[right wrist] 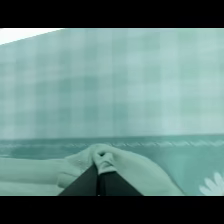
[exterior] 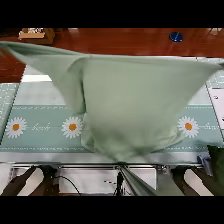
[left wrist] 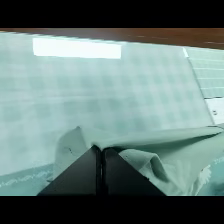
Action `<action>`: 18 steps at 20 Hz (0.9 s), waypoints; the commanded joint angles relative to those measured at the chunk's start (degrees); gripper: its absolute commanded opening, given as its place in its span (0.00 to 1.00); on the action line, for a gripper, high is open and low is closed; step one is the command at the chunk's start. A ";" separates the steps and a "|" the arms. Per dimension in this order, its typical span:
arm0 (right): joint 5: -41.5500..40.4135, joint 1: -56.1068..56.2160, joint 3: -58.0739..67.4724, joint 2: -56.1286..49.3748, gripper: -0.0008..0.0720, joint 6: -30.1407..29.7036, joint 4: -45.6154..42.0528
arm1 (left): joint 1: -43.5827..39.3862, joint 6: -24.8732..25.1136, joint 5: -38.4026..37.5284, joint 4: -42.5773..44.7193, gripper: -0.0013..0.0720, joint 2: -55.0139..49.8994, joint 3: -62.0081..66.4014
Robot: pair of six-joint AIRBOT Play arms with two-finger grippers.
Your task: Fold the shirts.
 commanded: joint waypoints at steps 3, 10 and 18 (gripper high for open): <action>-13.79 6.67 -0.81 -12.68 0.04 -0.81 -1.95 | -8.44 3.72 12.59 -3.26 0.04 -14.69 -1.42; -23.96 12.17 -0.83 -26.73 0.04 0.24 -10.78 | -15.72 5.18 17.14 -3.26 0.04 -32.52 -1.42; -3.61 12.00 0.46 -32.48 0.54 -14.36 -22.75 | -18.67 4.98 6.73 -2.97 0.64 -41.75 -0.68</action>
